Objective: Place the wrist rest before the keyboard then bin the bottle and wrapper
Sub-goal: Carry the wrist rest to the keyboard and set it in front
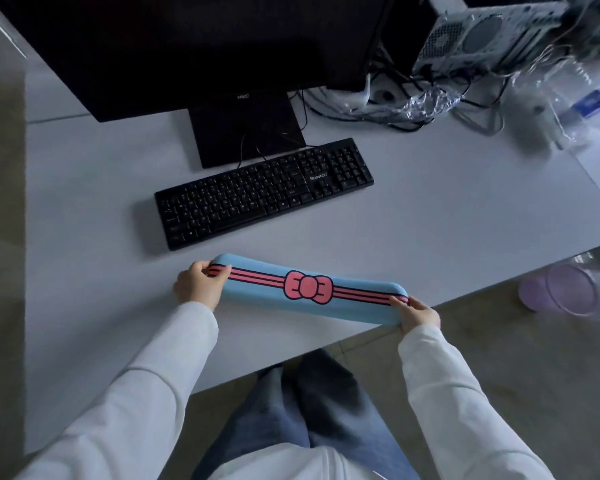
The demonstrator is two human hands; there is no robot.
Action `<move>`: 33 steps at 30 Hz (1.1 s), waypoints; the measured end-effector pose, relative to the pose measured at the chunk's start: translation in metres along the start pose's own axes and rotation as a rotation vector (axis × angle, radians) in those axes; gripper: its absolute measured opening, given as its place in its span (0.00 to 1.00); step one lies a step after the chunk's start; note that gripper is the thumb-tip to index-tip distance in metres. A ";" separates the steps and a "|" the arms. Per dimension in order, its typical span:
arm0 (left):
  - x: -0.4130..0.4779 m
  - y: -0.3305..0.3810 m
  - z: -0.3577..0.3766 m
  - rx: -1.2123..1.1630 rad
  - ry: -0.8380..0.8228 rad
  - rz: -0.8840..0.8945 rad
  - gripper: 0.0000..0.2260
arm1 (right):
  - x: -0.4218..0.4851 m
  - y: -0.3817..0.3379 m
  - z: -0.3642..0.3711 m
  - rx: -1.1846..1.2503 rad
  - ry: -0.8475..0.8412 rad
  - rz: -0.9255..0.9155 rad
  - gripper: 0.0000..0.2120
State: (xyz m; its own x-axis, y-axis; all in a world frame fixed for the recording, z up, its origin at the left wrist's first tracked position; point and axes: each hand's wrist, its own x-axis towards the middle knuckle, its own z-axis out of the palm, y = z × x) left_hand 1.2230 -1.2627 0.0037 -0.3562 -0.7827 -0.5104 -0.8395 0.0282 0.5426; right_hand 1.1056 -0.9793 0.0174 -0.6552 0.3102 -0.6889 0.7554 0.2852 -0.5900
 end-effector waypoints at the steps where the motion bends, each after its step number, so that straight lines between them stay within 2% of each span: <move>1: 0.001 0.001 0.000 0.031 0.009 0.001 0.21 | 0.001 0.000 -0.001 0.008 -0.010 -0.004 0.23; 5: 0.004 0.001 -0.002 -0.019 0.044 -0.006 0.22 | 0.005 -0.002 -0.009 -0.011 0.019 -0.066 0.28; 12: 0.000 -0.007 -0.006 -0.075 0.081 -0.024 0.22 | 0.020 -0.001 -0.015 -0.084 0.011 -0.060 0.30; 18: -0.004 -0.013 -0.001 -0.097 -0.008 -0.068 0.26 | 0.026 0.010 -0.002 -0.074 -0.027 0.015 0.32; 22: -0.004 -0.012 0.003 -0.105 -0.129 -0.061 0.27 | 0.033 0.016 0.003 -0.064 -0.077 0.042 0.33; 27: 0.004 -0.014 0.005 -0.095 -0.142 -0.102 0.27 | 0.035 0.013 0.002 -0.134 -0.063 0.009 0.25; 31: -0.003 -0.011 0.012 -0.074 -0.120 -0.112 0.18 | 0.036 0.006 0.001 -0.089 -0.090 -0.007 0.23; 33: -0.010 -0.006 0.018 -0.048 -0.056 -0.119 0.23 | 0.033 -0.004 0.004 0.013 -0.157 0.032 0.22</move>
State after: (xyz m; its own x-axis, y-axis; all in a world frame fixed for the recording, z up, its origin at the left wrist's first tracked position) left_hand 1.2243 -1.2438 -0.0067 -0.2788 -0.7429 -0.6085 -0.8571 -0.0932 0.5066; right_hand 1.0809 -0.9739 -0.0044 -0.6213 0.1726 -0.7643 0.7766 0.2653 -0.5714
